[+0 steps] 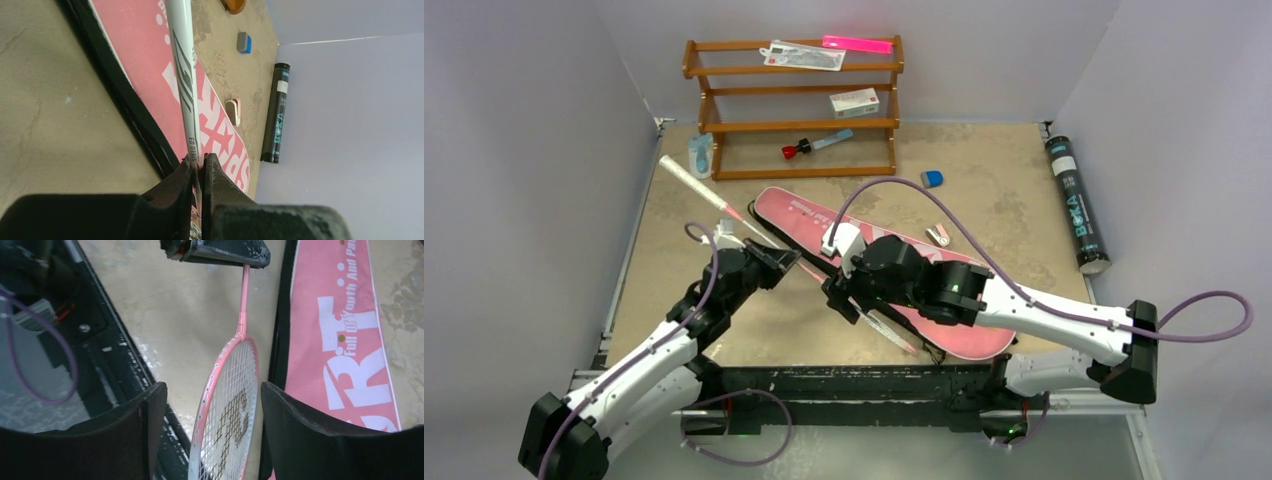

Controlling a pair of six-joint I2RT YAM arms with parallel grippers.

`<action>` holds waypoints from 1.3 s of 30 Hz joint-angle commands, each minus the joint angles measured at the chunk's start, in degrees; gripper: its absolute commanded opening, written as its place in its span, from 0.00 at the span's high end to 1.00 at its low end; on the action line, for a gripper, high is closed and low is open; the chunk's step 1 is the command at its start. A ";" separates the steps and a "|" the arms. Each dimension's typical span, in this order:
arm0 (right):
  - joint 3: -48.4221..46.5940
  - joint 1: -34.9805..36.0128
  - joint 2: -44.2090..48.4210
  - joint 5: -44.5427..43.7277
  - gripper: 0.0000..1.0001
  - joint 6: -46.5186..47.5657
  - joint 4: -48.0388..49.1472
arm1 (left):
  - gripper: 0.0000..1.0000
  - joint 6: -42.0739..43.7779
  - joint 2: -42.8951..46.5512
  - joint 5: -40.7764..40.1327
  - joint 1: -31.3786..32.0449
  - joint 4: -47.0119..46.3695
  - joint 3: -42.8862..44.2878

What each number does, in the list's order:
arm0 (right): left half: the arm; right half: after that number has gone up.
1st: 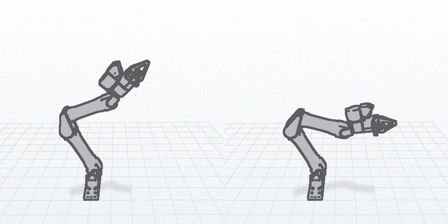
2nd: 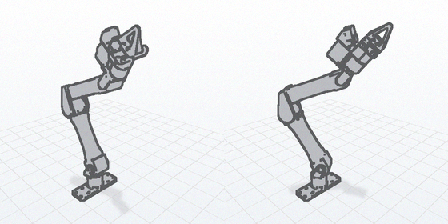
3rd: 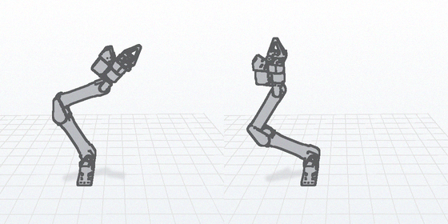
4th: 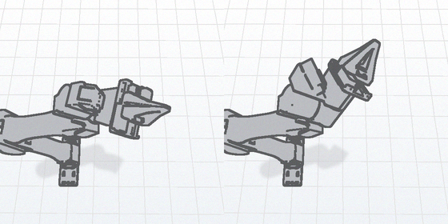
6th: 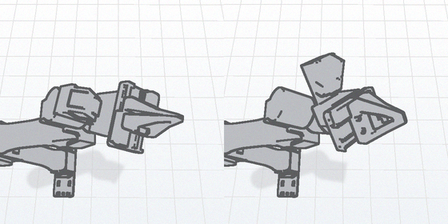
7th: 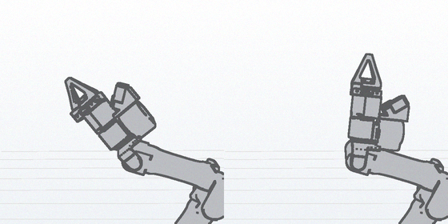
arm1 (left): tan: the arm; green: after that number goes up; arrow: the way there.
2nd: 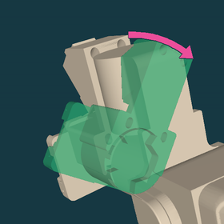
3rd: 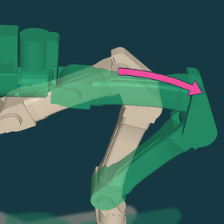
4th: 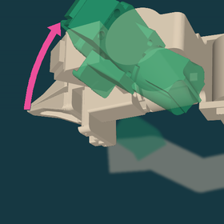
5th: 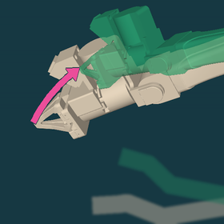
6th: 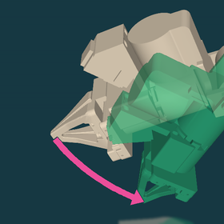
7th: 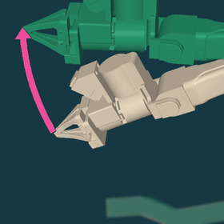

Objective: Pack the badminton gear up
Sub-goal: Adjust the racket at the center of the board, then open the racket bag at the center of the board.

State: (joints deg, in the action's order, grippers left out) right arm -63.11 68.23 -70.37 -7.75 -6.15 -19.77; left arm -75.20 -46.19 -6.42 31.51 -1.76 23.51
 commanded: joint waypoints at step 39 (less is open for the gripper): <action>8.31 -13.58 -18.10 -8.34 0.36 -1.05 3.26 | 1.00 8.16 17.07 -7.21 -1.01 35.50 5.34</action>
State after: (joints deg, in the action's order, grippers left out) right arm -53.12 53.30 -86.02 -10.92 -8.25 -16.78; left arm -69.87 -29.61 -8.88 30.76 29.34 26.06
